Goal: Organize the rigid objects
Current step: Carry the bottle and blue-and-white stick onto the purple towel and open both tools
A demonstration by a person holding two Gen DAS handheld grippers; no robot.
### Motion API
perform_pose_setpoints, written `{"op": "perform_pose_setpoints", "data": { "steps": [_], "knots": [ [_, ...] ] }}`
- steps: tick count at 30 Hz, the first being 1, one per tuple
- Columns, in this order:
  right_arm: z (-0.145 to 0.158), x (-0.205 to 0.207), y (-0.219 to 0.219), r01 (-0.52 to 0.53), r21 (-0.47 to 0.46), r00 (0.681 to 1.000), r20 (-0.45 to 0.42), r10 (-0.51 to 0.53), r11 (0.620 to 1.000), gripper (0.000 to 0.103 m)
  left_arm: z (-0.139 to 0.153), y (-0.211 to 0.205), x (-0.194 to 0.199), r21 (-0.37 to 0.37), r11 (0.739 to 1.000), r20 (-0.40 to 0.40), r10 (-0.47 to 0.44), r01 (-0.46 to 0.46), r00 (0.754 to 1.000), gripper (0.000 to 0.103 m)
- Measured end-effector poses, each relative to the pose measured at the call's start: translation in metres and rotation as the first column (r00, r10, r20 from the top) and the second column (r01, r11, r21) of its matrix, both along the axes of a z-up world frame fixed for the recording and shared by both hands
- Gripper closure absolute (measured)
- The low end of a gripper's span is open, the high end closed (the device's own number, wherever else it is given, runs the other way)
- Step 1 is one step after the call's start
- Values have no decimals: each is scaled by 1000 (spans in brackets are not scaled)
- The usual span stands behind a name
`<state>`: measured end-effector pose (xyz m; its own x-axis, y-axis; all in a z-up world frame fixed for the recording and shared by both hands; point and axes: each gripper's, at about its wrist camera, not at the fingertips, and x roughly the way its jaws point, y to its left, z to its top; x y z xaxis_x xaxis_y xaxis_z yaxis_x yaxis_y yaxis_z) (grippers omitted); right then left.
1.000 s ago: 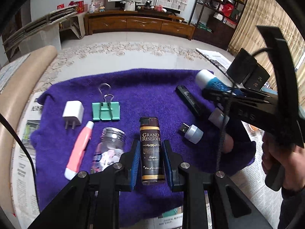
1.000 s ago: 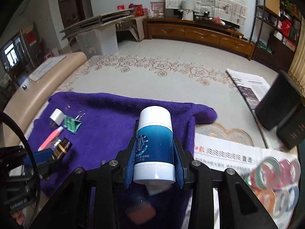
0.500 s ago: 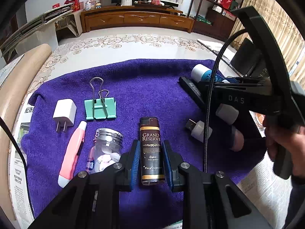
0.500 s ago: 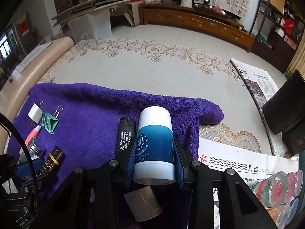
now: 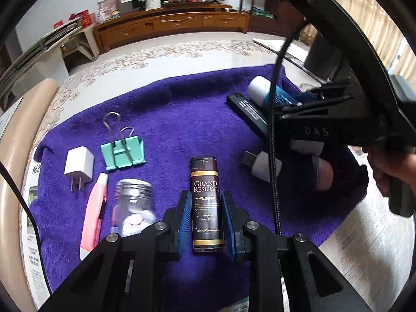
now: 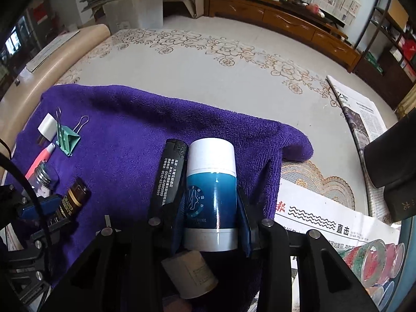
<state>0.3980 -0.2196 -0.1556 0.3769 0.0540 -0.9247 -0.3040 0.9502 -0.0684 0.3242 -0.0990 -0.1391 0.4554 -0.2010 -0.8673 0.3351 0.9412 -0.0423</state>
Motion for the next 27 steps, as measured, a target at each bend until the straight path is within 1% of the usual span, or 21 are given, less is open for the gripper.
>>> {"op": "perform_pose_setpoints", "data": {
  "steps": [2,5,6,8,13,14,16,17,18,20,21,22,23,24,25,26,27],
  "knots": [
    [0,-1,0,-10,-3,1000,-1,10,1000,67,-2,1,1,-22,1000,-8,-3,3,1000,80],
    [-2,3,0,-21,0,1000,-10,21,1000,67,-2,2,4,-23,1000,-13,-10,10,1000,80],
    [-2,3,0,-24,0,1000,-10,24,1000,67,-2,2,4,-16,1000,-13,-14,14,1000,80],
    [-2,4,0,-28,1,1000,-11,28,1000,67,-3,-4,2,27,999,-5,-46,46,999,79],
    [-2,3,0,-51,-1,999,-6,51,999,67,-2,-7,4,55,997,-12,-57,58,998,77],
    [-2,3,-1,-56,2,998,-7,56,998,67,-2,-7,4,59,997,-14,-56,57,998,75],
    [-1,1,-2,-60,6,998,-7,60,998,66,-3,-7,7,58,997,-19,-49,50,999,62],
    [0,-1,-2,-63,7,998,-7,63,998,65,-4,-6,7,54,998,-27,-44,45,999,51],
    [2,-3,-2,-63,11,998,-6,63,998,63,-4,-5,7,42,998,-33,-43,44,999,47],
    [5,-8,-4,-53,27,998,-14,54,998,60,-1,-4,4,17,999,-29,-50,50,998,47],
    [8,-11,-5,-48,30,999,-15,48,998,58,1,-4,4,14,999,-22,-45,46,999,45],
    [12,-14,-6,-40,32,999,-10,40,999,47,7,-3,1,8,999,-8,-35,35,999,42],
    [16,-17,-7,-31,30,1000,-2,31,999,46,11,-2,-2,3,1000,-1,-29,29,1000,38],
    [21,-20,-8,-28,44,1000,-2,28,999,42,16,-2,-5,-5,1000,8,-26,26,1000,33],
    [26,-25,-9,-23,54,1000,-1,23,998,37,22,-2,-9,-11,1000,16,-27,27,1000,31],
    [32,-30,-10,-11,51,1000,10,10,999,27,26,-1,-14,-13,1000,23,-27,27,999,27],
    [39,-36,-12,8,37,1000,29,-9,999,23,34,1,-21,-14,1000,34,-23,23,999,22]
  ]
}}
